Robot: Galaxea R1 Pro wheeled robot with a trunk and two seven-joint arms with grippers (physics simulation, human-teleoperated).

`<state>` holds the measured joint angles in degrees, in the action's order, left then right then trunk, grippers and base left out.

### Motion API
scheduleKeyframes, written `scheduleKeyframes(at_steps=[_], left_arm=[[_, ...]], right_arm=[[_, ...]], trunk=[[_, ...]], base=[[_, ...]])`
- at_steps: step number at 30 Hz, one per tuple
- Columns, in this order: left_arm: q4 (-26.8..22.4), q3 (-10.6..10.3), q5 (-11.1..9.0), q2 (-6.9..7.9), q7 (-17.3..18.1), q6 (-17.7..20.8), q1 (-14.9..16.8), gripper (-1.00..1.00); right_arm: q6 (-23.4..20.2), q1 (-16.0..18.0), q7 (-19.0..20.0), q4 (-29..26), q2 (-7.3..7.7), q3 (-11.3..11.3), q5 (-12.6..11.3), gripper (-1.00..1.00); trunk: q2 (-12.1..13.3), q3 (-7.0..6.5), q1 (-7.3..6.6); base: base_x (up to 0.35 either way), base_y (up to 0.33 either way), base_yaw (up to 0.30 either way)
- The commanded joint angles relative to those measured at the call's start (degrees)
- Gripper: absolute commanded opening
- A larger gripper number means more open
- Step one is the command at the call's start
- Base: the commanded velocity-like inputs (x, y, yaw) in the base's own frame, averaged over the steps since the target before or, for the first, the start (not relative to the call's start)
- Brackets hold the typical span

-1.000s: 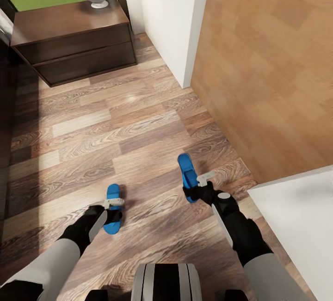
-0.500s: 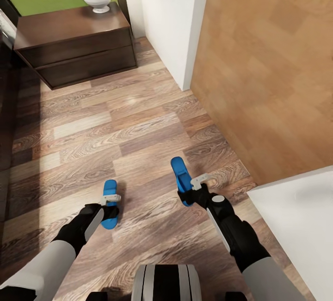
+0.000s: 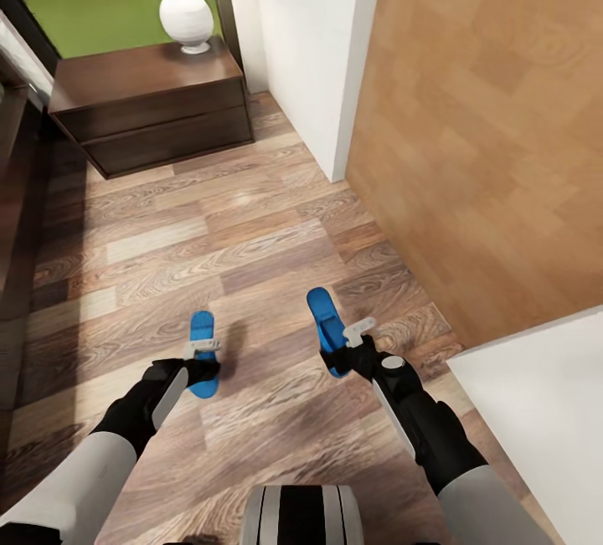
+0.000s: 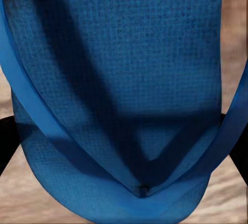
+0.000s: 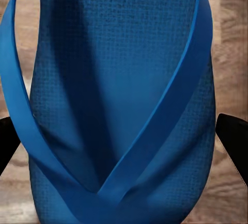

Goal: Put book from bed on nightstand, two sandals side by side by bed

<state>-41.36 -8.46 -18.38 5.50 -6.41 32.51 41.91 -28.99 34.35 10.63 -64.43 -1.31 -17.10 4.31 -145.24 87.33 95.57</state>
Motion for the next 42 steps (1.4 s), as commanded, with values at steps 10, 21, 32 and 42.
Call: scheduleKeyframes(at_steps=[10,21,32,42], left_arm=[[-0.1,-0.1,-0.4,0.25,0.2,0.2,0.0,-1.0],[-0.6,-0.2,-0.4,-0.17,-0.3,0.1,0.0,-1.0],[-0.5,-0.3,-0.3,-0.23,-0.2,0.3,0.0,-1.0],[-0.5,-0.3,-0.1,-0.23,-0.2,0.4,0.0,-1.0]], right_arm=[[-0.3,0.0,0.3,-0.4,-0.01,0.0,0.5,-1.0],[0.2,0.0,0.4,-0.3,-0.01,0.7,0.3,-1.0],[0.1,0.0,0.6,-0.7,-0.01,0.8,0.2,-1.0],[0.1,0.0,0.6,-0.7,-0.01,0.8,0.2,-1.0]], trunk=[[0.1,-2.18,-0.26],[0.3,-4.62,-0.55],[0.4,-6.17,-0.73],[0.5,-7.95,-0.93]], base=[[0.0,0.0,0.248],[0.0,0.0,0.263],[0.105,-0.04,0.065],[0.286,-0.162,0.001]])
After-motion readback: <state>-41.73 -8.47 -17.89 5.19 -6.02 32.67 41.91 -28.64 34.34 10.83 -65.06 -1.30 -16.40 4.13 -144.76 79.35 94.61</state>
